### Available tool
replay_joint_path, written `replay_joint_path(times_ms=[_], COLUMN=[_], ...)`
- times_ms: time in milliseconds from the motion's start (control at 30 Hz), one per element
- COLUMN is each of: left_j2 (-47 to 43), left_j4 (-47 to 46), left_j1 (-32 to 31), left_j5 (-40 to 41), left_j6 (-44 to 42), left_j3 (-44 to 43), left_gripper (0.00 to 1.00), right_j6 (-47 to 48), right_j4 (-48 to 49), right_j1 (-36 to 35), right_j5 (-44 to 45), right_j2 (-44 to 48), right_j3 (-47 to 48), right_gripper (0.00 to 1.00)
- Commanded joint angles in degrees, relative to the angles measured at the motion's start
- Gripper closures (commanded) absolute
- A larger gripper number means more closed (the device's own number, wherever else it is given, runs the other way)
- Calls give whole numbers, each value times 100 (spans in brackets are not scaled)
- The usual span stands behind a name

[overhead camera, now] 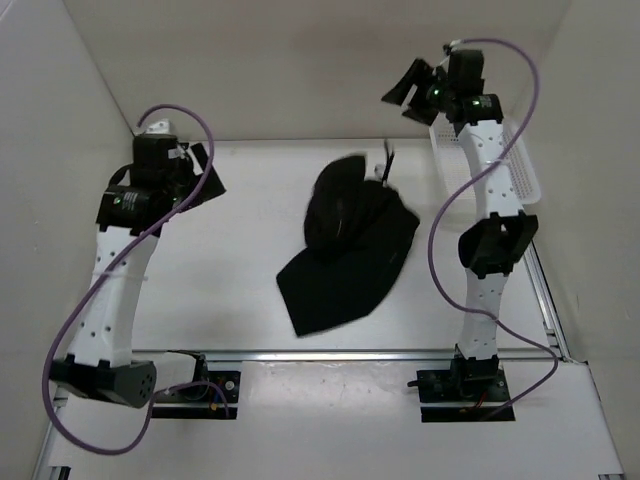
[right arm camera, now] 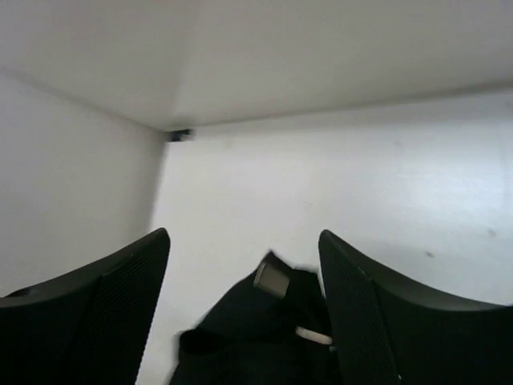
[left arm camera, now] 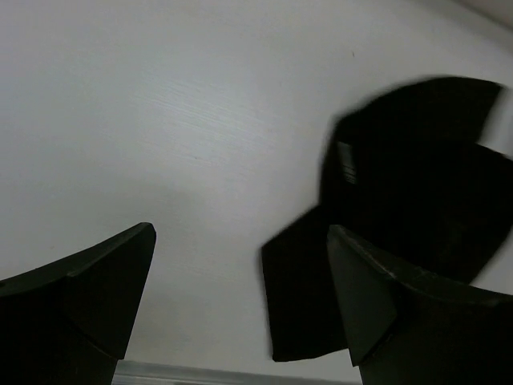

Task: Fold and stack the shorts
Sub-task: Move the shorts to the center of the board, then flatten the shorts out

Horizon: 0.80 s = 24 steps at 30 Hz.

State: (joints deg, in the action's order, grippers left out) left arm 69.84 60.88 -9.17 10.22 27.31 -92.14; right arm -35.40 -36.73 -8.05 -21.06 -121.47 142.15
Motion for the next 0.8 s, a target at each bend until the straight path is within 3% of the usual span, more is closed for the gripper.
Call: replay_joint_path(times_ms=[0,33,133,167,300,400,500,633,767], left_j2=[381,381,83,82,-67,107,871,2022,3015], left_j4=[108,-118,-532,-621,-990,-1202,-1254,-1535,-1728], left_j1=[-313,-548,-1111,-1531,-2561,-3368,-4098,-4848,-4998], left_j5=[-1080,-1301,-1645,-1646,-1715,-1716,-1769,-1970,-1972], left_j6=[-209,-209,343,537,1669,1953,2093,2226,2226], left_j3=[273,519,1810,2388,3427,3589,3450,3080,2947], left_gripper=[1,1,1,1,1,1,1,1,1], right_j6=[384,437,297,297,366,367,367,367,489], right_j4=[-1663,-1453,-171,50,360,360,360,289,237], right_j1=[50,50,50,50,-3,-108,-109,14,217], right_j5=[924,1128,1315,1402,1737,1737,1868,1869,1869], right_j2=[-11,322,1939,2639,3971,4613,4983,5168,5221], right_j3=[-60,-1387,-3608,-4772,-6833,-7769,-8658,-9082,-9082], right_gripper=[19,19,24,28,48,62,70,67,62])
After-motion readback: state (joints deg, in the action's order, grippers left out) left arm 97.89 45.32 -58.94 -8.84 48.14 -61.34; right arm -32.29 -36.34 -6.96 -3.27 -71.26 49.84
